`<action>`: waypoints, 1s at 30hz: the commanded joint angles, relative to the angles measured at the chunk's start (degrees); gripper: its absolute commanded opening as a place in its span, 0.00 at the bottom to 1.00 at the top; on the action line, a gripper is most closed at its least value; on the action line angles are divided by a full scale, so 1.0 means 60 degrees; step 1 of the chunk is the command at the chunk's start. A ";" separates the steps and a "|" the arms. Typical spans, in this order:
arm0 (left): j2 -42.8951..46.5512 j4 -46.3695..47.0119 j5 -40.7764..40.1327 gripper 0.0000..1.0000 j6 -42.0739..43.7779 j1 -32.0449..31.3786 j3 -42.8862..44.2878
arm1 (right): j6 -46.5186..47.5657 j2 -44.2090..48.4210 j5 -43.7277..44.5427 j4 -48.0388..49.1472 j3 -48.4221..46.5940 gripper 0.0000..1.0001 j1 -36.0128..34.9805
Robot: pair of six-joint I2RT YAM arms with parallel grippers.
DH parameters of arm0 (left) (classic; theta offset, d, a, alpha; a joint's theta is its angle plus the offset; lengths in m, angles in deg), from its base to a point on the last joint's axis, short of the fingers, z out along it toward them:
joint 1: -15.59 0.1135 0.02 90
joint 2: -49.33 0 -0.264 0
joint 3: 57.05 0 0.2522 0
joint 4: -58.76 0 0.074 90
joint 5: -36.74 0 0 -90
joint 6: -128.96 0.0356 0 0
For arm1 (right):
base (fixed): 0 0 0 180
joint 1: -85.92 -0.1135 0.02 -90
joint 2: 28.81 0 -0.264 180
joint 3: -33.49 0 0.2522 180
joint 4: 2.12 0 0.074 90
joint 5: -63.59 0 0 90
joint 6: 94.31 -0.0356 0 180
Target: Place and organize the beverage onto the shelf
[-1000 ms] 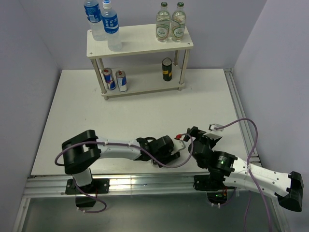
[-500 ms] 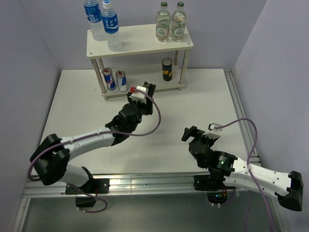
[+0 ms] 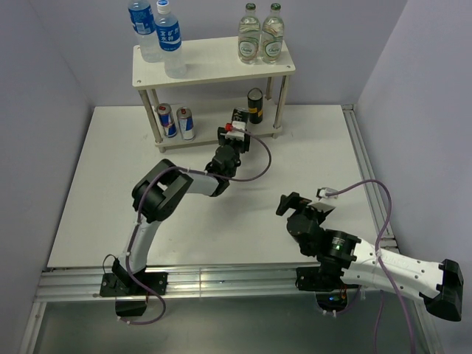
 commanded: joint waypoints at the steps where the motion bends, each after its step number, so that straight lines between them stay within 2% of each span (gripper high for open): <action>1: -0.0319 0.4590 0.0365 0.00 -0.0317 0.0450 0.1373 | 0.0031 -0.0129 0.0192 0.0431 -0.0367 1.00 -0.0060; 4: -0.0950 0.5005 0.0323 0.00 0.0135 0.0597 0.2091 | 0.0148 -0.0261 0.0177 0.0563 -0.0396 1.00 -0.0060; 7: -0.1068 0.5312 0.0395 0.00 -0.0082 0.0729 0.2210 | 0.0149 -0.0437 0.0162 0.0593 -0.0440 1.00 -0.0046; 11: -0.1652 0.6557 0.0703 0.00 0.0076 0.0977 0.2575 | 0.0280 -0.0598 0.0133 0.0739 -0.0484 1.00 -0.0060; 24: -0.4332 0.5592 0.0879 0.00 -0.0434 0.1476 0.6558 | 0.0412 -0.1110 0.0148 0.0959 -0.0601 1.00 -0.0060; 26: -0.4422 0.5635 0.0850 0.00 -0.0391 0.1476 0.6590 | 0.0369 -0.1198 0.0192 0.0930 -0.0659 1.00 -0.0061; 30: -0.4145 0.6162 0.0893 0.00 -0.0391 0.1418 0.5452 | 0.0398 -0.1287 0.0221 0.0930 -0.0689 1.00 -0.0061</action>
